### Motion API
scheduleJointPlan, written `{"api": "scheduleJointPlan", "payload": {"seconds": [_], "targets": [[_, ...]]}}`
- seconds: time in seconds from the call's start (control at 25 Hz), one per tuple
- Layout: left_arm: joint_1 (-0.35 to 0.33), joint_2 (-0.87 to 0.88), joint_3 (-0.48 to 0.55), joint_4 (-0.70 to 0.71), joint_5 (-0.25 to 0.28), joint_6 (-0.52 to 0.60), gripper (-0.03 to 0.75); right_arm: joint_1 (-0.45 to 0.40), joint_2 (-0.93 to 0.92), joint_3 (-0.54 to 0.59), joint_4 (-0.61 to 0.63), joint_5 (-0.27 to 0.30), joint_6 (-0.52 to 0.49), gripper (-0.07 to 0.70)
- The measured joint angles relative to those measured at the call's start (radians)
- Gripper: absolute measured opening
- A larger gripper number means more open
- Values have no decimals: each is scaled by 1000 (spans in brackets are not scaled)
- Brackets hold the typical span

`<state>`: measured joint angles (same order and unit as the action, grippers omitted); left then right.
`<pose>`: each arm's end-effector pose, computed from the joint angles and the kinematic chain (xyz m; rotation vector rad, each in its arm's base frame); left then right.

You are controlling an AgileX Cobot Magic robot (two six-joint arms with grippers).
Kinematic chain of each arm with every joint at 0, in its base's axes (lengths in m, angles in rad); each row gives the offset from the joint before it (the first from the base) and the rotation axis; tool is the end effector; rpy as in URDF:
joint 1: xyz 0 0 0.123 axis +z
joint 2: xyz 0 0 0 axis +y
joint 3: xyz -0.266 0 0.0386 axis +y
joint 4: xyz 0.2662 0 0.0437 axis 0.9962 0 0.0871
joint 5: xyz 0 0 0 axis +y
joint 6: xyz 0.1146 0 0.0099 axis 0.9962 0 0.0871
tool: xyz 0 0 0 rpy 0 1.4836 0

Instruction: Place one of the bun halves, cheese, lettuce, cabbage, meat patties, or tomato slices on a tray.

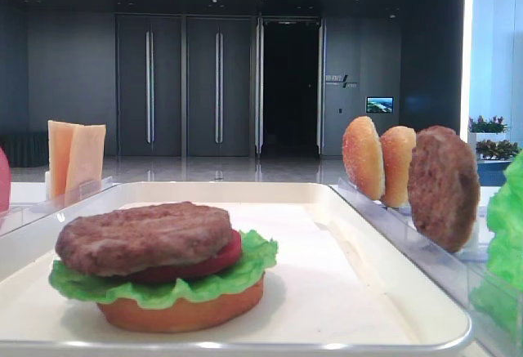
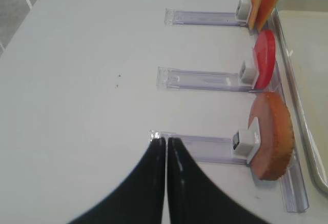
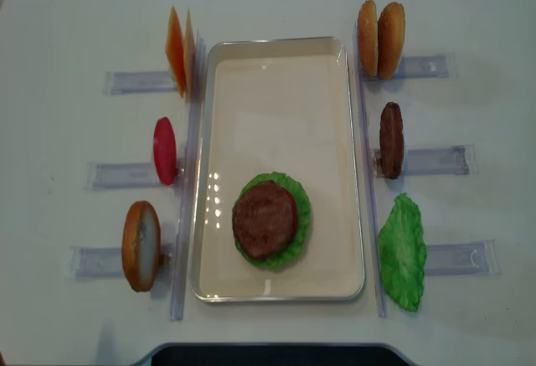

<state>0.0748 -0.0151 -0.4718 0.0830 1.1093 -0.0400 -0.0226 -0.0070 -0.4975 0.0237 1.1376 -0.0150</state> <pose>0.0462 0.0120 0.2623 -0.1264 2.1015 0.1213 0.0439 0.0015 0.2669 0.0058 2.1165 0.0063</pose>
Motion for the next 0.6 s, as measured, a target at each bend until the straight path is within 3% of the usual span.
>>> {"api": "scheduleJointPlan", "payload": {"seconds": [0.6], "targets": [[0, 0, 0, 0, 0, 0, -1, 0, -1, 0, 0, 0, 0, 429]]}}
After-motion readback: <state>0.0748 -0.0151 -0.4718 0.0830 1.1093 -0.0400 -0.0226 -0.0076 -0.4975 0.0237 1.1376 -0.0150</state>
